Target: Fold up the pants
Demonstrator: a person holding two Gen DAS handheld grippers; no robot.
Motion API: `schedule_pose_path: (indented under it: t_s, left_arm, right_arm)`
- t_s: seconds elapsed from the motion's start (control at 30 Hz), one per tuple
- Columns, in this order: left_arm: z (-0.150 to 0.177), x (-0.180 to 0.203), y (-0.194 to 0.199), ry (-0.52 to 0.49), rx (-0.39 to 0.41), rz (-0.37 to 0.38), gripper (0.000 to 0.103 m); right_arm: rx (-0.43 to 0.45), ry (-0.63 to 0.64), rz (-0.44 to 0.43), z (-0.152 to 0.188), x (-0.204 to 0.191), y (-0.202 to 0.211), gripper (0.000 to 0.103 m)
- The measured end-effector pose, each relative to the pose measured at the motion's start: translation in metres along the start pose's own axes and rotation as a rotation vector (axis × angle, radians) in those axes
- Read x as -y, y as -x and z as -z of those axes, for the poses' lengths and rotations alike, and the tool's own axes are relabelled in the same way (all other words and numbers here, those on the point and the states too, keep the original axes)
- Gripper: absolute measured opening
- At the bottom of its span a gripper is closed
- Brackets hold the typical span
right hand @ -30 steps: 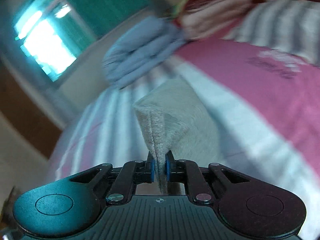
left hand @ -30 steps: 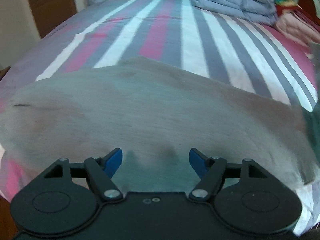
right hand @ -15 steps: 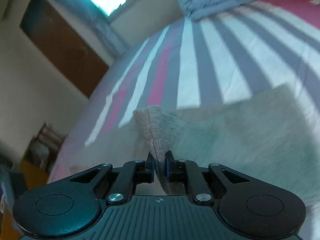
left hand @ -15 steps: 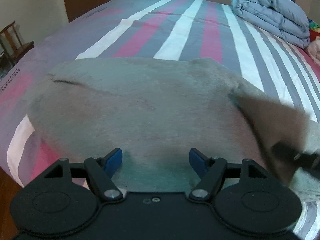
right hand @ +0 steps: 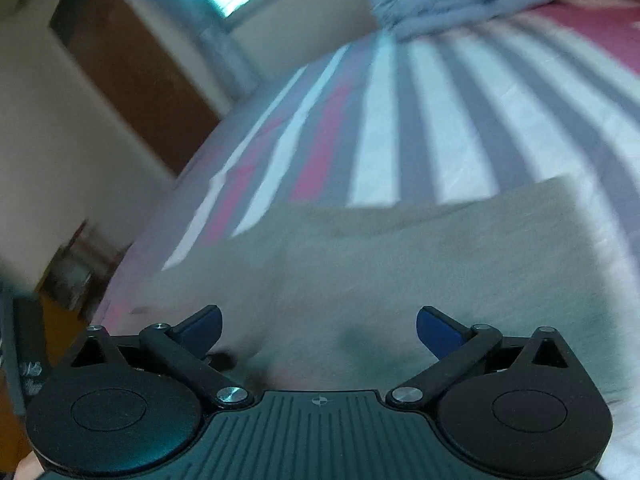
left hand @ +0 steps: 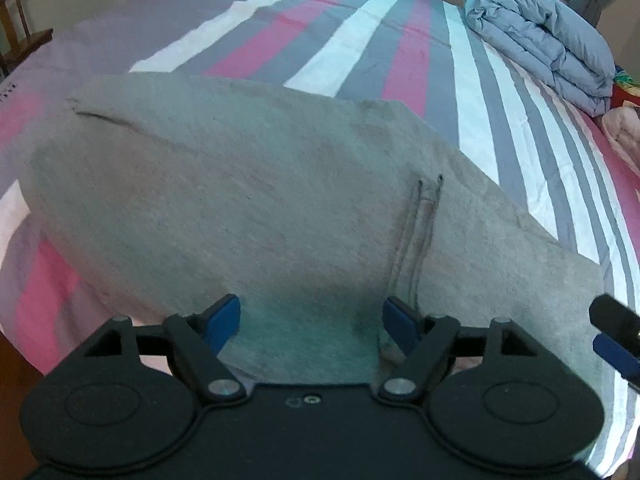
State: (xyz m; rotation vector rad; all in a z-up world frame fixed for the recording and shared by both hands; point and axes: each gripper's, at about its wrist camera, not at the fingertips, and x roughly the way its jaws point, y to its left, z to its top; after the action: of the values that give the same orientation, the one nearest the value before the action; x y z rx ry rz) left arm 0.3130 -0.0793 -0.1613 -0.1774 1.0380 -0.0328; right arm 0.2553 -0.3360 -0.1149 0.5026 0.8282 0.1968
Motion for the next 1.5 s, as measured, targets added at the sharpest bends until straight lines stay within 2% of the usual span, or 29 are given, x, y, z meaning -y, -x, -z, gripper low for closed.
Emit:
schedule_pose_path:
  t_s: [0.07,0.13,0.2,0.3,0.33,0.43,0.57,0.67,0.77,0.8,0.83,0.9,0.97,1.0,1.03,1.07,1.17,1.2,1.23,1.3,1.4,1.43,1.47,1.5]
  left_arm:
    - [0.000,0.006,-0.005,-0.007,-0.005,0.002,0.075]
    - [0.001,0.013,-0.012,-0.028,-0.022,-0.036,0.076]
    - [0.002,0.018,-0.014,-0.026,-0.028,-0.042,0.076]
    - [0.001,0.016,-0.010,0.019,-0.046,0.004,0.073]
    - [0.001,0.012,-0.005,0.049,-0.035,-0.010,0.071]
    - [0.002,-0.002,0.006,0.118,0.006,-0.044,0.074]
    - [0.004,0.007,0.000,0.081,-0.053,-0.019,0.079]
    - [0.005,0.012,-0.005,0.072,-0.085,-0.038,0.080]
    - [0.005,0.006,0.003,0.114,-0.077,-0.030,0.080]
    - [0.004,0.003,0.006,0.131,-0.075,-0.038,0.084]
    - [0.004,0.000,0.007,0.143,-0.082,-0.043,0.091]
    - [0.002,-0.006,0.002,0.174,-0.113,-0.071,0.093]
    - [0.003,-0.015,-0.003,0.242,-0.158,-0.025,0.092]
    - [0.005,-0.018,-0.007,0.278,-0.190,0.036,0.088]
    - [0.006,-0.019,-0.008,0.289,-0.199,0.069,0.079]
    - [0.007,-0.016,-0.005,0.282,-0.182,0.093,0.075]
    - [0.005,-0.004,0.010,0.230,-0.083,0.113,0.072]
    - [0.003,0.000,0.014,0.221,-0.070,0.129,0.067]
    - [0.001,0.003,0.019,0.215,-0.059,0.146,0.066]
    - [-0.002,0.006,0.027,0.209,-0.020,0.164,0.066]
    - [-0.006,0.014,0.042,0.186,0.087,0.150,0.066]
    - [-0.007,0.017,0.045,0.175,0.117,0.156,0.074]
    - [-0.009,0.021,0.041,0.157,0.108,0.150,0.078]
    - [-0.012,0.022,0.029,0.155,0.066,0.152,0.074]
  right_arm:
    - [0.001,-0.027,0.040,-0.001,0.018,0.002,0.103]
    - [0.001,-0.065,0.064,0.000,0.034,0.005,0.103]
    - [0.001,-0.090,0.080,0.003,0.047,0.008,0.103]
    - [0.009,-0.093,0.097,0.003,0.057,0.014,0.103]
    - [0.010,-0.093,0.103,0.003,0.060,0.014,0.103]
    - [0.015,-0.115,0.090,0.005,0.063,0.023,0.103]
    - [0.014,-0.115,0.091,0.006,0.067,0.022,0.103]
    - [0.011,-0.131,0.081,0.009,0.065,0.028,0.103]
    - [0.010,-0.136,0.073,0.011,0.065,0.031,0.103]
    - [0.011,-0.140,0.069,0.010,0.066,0.032,0.103]
    - [0.014,-0.144,0.068,0.011,0.067,0.032,0.103]
    - [0.013,-0.145,0.067,0.011,0.069,0.032,0.103]
    - [0.012,-0.153,0.067,0.011,0.070,0.031,0.103]
    - [0.013,-0.156,0.066,0.011,0.071,0.031,0.103]
    - [0.013,-0.154,0.064,0.011,0.070,0.031,0.103]
    - [0.013,-0.150,0.063,0.011,0.070,0.032,0.103]
    - [0.013,-0.155,0.059,0.012,0.071,0.033,0.103]
    - [0.014,-0.160,0.058,0.012,0.071,0.034,0.103]
    - [0.014,-0.161,0.058,0.012,0.072,0.034,0.103]
    - [0.013,-0.160,0.055,0.011,0.073,0.034,0.103]
    - [0.011,-0.158,0.055,0.011,0.074,0.033,0.103]
    - [0.010,-0.154,0.056,0.011,0.074,0.033,0.103]
    - [0.010,-0.156,0.055,0.012,0.074,0.032,0.103]
    - [0.011,-0.158,0.055,0.012,0.075,0.032,0.103]
